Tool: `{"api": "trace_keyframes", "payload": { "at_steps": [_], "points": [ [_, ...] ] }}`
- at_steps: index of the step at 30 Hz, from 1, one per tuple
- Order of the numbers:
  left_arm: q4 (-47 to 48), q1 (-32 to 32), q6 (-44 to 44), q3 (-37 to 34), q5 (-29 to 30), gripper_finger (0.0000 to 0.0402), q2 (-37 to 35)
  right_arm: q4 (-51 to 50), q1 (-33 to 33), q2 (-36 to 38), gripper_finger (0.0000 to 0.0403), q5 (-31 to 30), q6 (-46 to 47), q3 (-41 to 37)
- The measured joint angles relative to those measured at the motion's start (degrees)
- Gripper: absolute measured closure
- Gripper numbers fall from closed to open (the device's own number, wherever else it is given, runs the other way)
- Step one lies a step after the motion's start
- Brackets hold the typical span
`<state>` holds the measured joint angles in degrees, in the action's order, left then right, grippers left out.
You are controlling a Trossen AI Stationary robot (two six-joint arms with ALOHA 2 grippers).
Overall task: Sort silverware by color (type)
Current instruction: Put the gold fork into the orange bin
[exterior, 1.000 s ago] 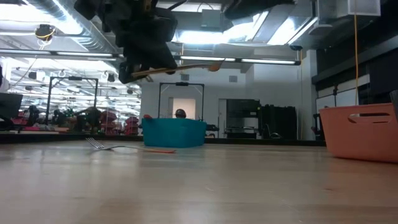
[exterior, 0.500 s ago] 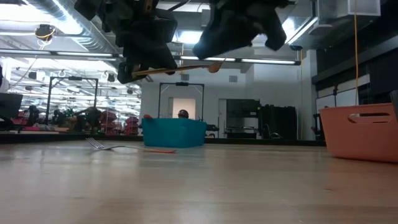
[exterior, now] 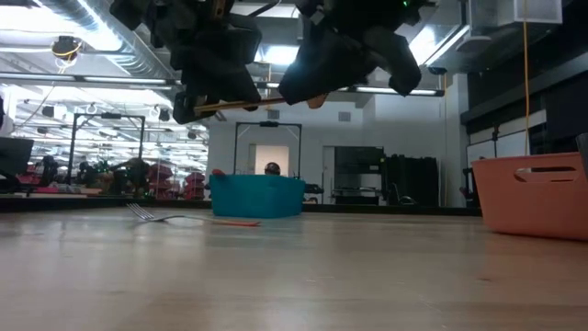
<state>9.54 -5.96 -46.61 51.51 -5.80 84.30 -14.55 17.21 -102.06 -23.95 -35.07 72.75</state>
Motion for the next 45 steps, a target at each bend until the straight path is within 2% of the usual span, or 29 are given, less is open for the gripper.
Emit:
{"api": "trace_keyframes", "payload": {
  "at_steps": [6,10,26,29,36,45],
  "points": [
    [0.0,0.0,0.0,0.0,-0.1,0.0391,0.0,5.0,0.0,0.0,0.0311,0.0,-0.2,0.0],
    [0.0,0.0,0.0,0.0,-0.1,0.0391,0.0,3.6,-0.4,0.0,0.0311,0.1,-2.7,0.0],
    [-0.3,0.0,0.0,0.0,-2.5,0.0391,0.0,1.2,-0.7,-1.2,0.0312,0.1,-2.8,0.0],
    [-0.3,0.0,0.0,0.0,-2.5,0.0391,0.0,1.2,-0.7,-1.2,0.0327,0.0,-2.8,0.0],
    [-0.1,0.0,0.0,0.0,-2.3,0.0391,0.0,0.8,-0.8,-1.2,0.0394,0.7,-2.9,0.0],
    [-0.1,0.0,0.2,0.0,-2.3,0.0383,0.0,0.8,-0.7,-1.2,0.0399,0.7,-2.8,0.0]
  ]
}}
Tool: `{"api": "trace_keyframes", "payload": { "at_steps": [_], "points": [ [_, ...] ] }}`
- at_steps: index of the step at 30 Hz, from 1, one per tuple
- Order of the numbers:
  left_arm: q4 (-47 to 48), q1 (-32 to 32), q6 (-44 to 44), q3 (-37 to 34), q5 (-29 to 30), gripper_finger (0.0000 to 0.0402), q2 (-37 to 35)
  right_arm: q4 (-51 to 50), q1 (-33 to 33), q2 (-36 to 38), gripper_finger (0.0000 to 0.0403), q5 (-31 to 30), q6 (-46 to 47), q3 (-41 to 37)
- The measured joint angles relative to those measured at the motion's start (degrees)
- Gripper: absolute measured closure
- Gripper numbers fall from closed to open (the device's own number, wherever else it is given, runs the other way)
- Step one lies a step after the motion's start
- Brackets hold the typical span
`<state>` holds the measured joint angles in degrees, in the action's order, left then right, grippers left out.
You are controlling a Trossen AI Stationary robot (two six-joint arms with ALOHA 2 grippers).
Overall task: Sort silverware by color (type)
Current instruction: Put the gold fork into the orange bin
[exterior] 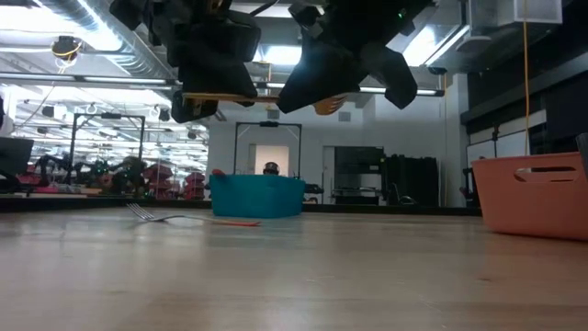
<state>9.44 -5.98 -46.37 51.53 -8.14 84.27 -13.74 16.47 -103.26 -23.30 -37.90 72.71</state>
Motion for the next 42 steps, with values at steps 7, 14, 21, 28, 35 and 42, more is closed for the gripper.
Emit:
{"api": "trace_keyframes", "payload": {
  "at_steps": [7,14,21,28,35,42],
  "points": [
    [-0.3,0.0,0.0,0.0,0.4,0.0358,0.0,0.5,0.0,0.0,0.0401,0.0,0.8,0.0],
    [-0.2,0.0,0.4,0.0,0.3,0.0332,0.0,-0.1,0.1,0.0,0.0401,1.3,1.9,0.0],
    [-0.1,0.0,0.4,0.0,0.2,0.0318,0.0,-6.7,1.3,0.2,0.0402,3.0,5.0,0.1],
    [0.3,0.0,0.4,0.0,0.4,0.0318,0.0,-22.9,5.0,1.5,0.0402,3.1,14.2,5.1],
    [0.6,-0.1,0.4,0.0,1.2,0.0318,0.0,-41.4,6.8,5.6,0.0403,0.7,26.7,8.8],
    [1.8,-0.1,0.4,0.0,3.1,0.0317,0.0,-52.8,6.8,12.3,0.0403,2.4,38.5,8.8]
  ]
}}
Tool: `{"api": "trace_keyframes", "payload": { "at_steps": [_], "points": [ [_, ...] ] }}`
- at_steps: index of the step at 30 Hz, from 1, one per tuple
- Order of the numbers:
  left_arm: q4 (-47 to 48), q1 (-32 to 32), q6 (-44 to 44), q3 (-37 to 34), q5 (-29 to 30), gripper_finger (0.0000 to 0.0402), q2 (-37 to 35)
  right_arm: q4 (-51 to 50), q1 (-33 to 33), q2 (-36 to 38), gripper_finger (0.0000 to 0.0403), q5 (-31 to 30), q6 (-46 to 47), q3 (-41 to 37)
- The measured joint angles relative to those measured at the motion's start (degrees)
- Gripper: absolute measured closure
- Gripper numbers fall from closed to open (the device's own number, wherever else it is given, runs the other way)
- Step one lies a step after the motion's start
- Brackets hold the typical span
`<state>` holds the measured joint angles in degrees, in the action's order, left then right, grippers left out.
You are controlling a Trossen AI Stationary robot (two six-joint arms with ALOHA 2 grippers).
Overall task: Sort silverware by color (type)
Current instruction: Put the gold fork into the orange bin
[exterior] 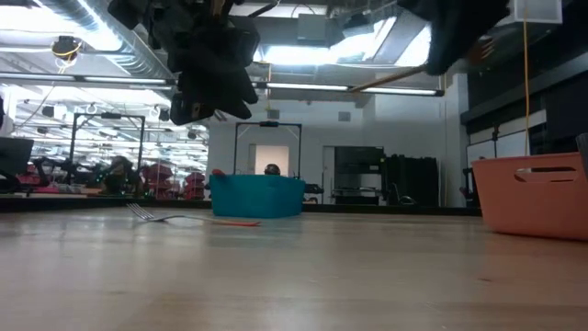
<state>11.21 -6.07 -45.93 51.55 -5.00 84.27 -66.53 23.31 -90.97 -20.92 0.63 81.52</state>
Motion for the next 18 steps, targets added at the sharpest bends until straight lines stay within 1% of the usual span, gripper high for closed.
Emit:
{"api": "trace_keyframes", "payload": {
  "at_steps": [3,6,11,18],
  "points": [
    [0.0,0.0,0.0,0.0,0.0,0.0317,0.0,-3.1,0.5,3.1,0.0403,0.6,3.7,-0.6],
    [0.4,0.0,0.0,0.0,0.0,0.0317,0.0,-3.4,1.6,7.4,0.0403,0.4,6.1,-4.2],
    [0.4,0.0,0.0,0.0,0.0,0.0317,0.0,-1.6,3.5,15.6,0.0403,0.0,13.2,-12.8],
    [0.3,0.0,0.0,0.0,0.1,0.0317,0.0,3.3,3.3,28.2,0.0403,-0.5,21.5,-26.3]
  ]
}}
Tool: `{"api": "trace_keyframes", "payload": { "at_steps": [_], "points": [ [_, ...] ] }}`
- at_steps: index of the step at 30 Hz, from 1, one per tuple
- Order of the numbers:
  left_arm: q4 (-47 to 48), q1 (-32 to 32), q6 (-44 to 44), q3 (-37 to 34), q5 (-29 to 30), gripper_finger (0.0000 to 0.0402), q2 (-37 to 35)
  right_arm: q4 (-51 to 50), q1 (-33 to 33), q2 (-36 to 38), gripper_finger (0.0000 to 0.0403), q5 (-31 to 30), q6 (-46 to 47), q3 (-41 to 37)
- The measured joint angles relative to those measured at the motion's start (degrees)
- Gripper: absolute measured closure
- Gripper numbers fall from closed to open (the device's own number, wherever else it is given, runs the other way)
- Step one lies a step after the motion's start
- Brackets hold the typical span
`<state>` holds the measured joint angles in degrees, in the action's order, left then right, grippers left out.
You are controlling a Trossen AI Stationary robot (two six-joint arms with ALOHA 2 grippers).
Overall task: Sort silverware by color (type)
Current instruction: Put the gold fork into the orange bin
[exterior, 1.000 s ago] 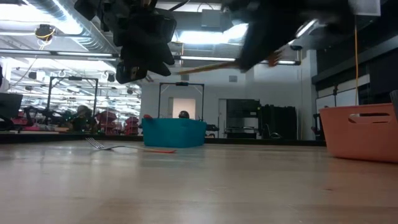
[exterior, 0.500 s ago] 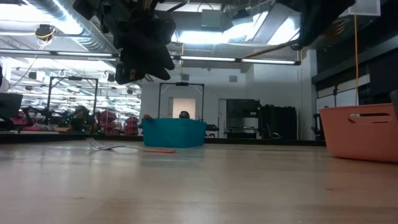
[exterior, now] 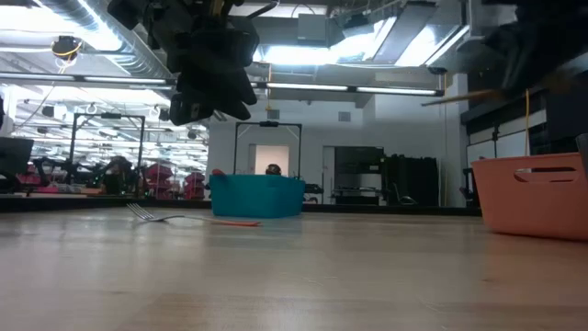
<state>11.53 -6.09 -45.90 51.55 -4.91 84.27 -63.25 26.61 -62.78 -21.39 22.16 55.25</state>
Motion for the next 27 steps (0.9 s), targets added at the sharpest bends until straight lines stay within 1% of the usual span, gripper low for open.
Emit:
{"api": "trace_keyframes", "payload": {
  "at_steps": [6,11,19,27],
  "points": [
    [0.0,0.0,0.0,0.0,1.3,0.0317,0.0,5.5,0.0,9.0,0.0403,1.5,4.7,-10.8],
    [0.0,0.0,0.0,0.0,1.3,0.0317,0.0,8.1,0.0,12.8,0.0403,2.3,5.2,-16.6],
    [0.0,0.0,0.0,0.0,2.4,0.0317,0.0,9.8,0.0,13.7,0.0403,4.2,5.2,-21.7],
    [0.0,0.0,0.0,0.0,2.5,0.0317,0.0,9.3,0.0,13.7,0.0402,4.7,6.8,-23.2]
  ]
}}
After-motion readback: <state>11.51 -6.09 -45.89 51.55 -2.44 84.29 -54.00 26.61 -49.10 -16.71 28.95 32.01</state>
